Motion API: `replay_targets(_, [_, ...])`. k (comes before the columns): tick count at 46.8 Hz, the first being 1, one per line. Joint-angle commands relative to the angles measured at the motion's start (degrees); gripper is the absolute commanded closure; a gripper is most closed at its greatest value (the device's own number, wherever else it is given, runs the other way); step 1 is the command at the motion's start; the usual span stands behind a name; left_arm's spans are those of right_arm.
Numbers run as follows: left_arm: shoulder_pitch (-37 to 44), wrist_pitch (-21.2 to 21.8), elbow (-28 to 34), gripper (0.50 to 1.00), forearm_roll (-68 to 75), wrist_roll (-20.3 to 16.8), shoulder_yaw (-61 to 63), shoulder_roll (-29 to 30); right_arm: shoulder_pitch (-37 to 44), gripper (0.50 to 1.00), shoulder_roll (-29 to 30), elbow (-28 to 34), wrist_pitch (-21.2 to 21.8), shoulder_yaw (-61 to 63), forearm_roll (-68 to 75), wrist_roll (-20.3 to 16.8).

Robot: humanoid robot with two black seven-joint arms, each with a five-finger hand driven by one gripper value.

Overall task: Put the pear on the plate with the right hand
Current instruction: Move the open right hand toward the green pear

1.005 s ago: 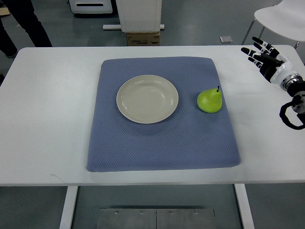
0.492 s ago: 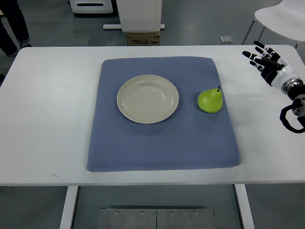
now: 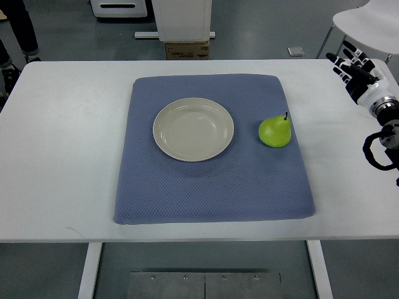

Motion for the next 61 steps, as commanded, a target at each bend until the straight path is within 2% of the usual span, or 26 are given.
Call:
replay_targets(1, [0.0, 0.0, 0.0, 0.500, 0.0, 0.0, 0.0, 0.0, -1.1, 0.500, 0.7, 0.7, 1.6, -0.5, -0.3, 0.9])
replay_targets(6, [0.0, 0.0, 0.0, 0.500, 0.0, 0.0, 0.0, 0.0, -2.2, 0.500, 0.5, 0.8, 5.9, -1.2, -1.0, 4.0])
replay_targets(21, [0.1, 0.0, 0.0, 0.500, 0.0, 0.0, 0.0, 0.0, -1.7, 0.500, -4.4, 1.6, 13.4, -10.6, -6.8, 4.6])
replay_targets(23, [0.0, 0.0, 0.0, 0.500, 0.0, 0.0, 0.0, 0.0, -1.6, 0.500, -5.3, 2.0, 13.7, -11.3, -8.1, 5.7])
replay_targets(30, [0.1, 0.0, 0.0, 0.500, 0.0, 0.0, 0.0, 0.0, -1.6, 0.500, -9.2, 4.5, 13.6, -14.7, -14.1, 12.3])
replay_targets(39, [0.0, 0.0, 0.0, 0.500, 0.0, 0.0, 0.0, 0.0, -1.8, 0.500, -14.5, 7.4, 13.5, -20.0, -17.0, 17.4])
replay_targets(44, [0.0, 0.0, 0.0, 0.500, 0.0, 0.0, 0.0, 0.0, -1.9, 0.500, -17.3, 10.2, 13.4, -23.1, -17.0, 19.4])
replay_targets(51, [0.0, 0.0, 0.0, 0.500, 0.0, 0.0, 0.0, 0.0, -2.6, 0.500, -22.0, 19.5, 12.8, -24.0, -17.0, 19.6])
replay_targets(56, [0.0, 0.0, 0.0, 0.500, 0.0, 0.0, 0.0, 0.0, -3.7, 0.500, -23.6, 25.9, 8.0, -24.0, -17.1, 19.6])
replay_targets(61, [0.0, 0.0, 0.0, 0.500, 0.0, 0.0, 0.0, 0.0, -4.3, 0.500, -23.4, 28.7, 2.0, -25.2, -18.0, 19.7])
